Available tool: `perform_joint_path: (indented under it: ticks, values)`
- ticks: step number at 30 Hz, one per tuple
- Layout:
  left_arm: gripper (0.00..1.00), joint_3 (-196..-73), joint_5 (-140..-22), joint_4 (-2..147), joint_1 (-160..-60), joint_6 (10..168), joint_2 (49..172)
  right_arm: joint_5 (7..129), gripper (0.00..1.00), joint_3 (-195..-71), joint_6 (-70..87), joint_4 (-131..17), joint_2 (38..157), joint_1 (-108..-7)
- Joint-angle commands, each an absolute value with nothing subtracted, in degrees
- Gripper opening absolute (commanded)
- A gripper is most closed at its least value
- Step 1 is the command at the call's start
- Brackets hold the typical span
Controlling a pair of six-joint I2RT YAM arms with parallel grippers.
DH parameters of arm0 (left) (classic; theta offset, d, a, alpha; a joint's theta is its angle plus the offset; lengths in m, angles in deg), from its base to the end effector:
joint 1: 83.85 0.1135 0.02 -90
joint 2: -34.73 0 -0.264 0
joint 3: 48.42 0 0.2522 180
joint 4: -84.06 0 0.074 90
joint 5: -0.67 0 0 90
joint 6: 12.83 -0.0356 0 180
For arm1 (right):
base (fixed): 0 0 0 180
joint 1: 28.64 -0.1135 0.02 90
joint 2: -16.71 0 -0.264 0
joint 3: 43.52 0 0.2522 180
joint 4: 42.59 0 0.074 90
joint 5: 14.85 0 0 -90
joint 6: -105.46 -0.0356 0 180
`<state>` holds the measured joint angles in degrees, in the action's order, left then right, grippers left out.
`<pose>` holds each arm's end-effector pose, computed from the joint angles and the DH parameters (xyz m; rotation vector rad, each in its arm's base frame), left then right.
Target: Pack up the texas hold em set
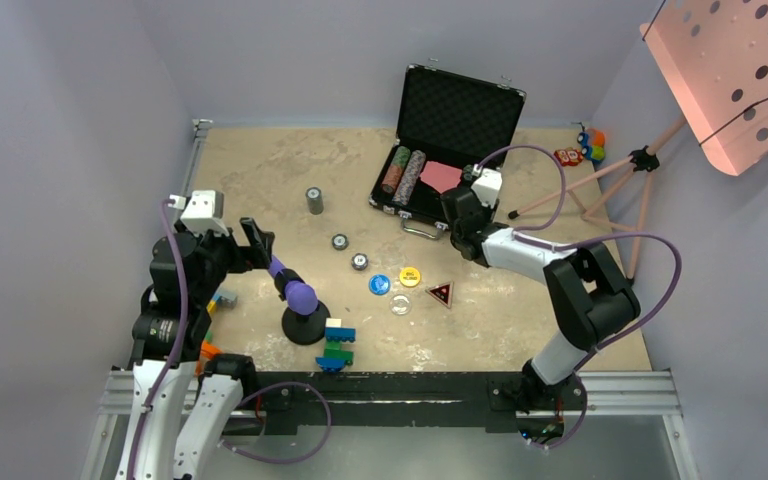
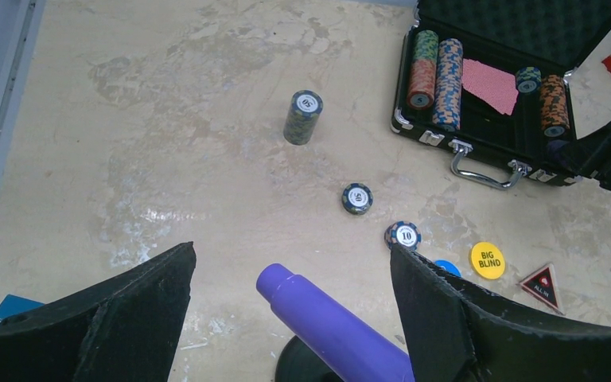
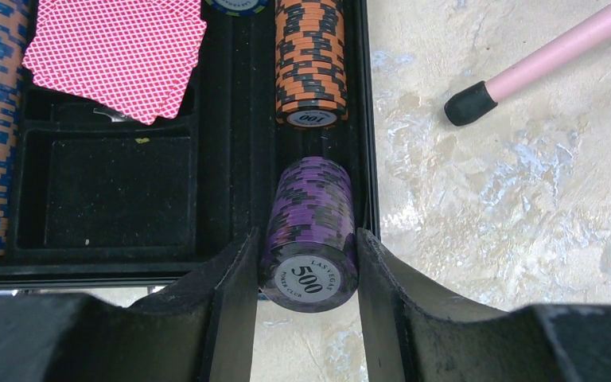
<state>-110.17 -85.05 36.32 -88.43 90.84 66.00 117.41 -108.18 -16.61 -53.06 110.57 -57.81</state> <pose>0.1157 -0.0119 0.3460 -0.0974 1.8788 -0.2890 0.3043 0.1425 0.1898 0.4209 2.0250 -0.1898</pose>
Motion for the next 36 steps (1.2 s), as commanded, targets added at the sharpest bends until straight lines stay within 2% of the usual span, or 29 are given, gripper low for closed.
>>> perform_joint_path:
  ticks: [1,4,9,17,22,26,36]
  values:
    - [0.96,-110.18,-84.4,37.71,-88.68,90.09,66.46,118.78,0.07,-110.83,-19.23,-51.94,109.61,-57.64]
    - [0.96,-110.2,-84.33,37.81,-88.68,90.09,66.46,117.99,0.18,-110.82,-19.44,-52.37,109.76,-57.56]
    - [0.96,-110.17,-84.19,37.78,-88.68,90.09,66.46,117.43,0.48,-110.29,-19.71,-53.48,108.36,-57.56]
    - [0.98,-110.08,-83.62,37.75,-88.68,90.09,66.4,116.11,0.64,-112.79,-12.94,-58.81,104.4,-57.54]
    - [0.99,-110.09,-83.91,37.54,-88.68,90.09,66.14,113.17,0.64,-118.08,-11.9,-69.28,105.75,-57.22]
    - [0.98,-110.15,-84.31,37.37,-88.77,90.09,65.94,108.61,0.5,-120.74,-13.79,-76.82,106.45,-56.9]
    - [0.98,-110.09,-84.75,37.16,-88.86,90.18,65.72,99.69,0.33,-121.49,-13.93,-80.66,107.97,-53.09]
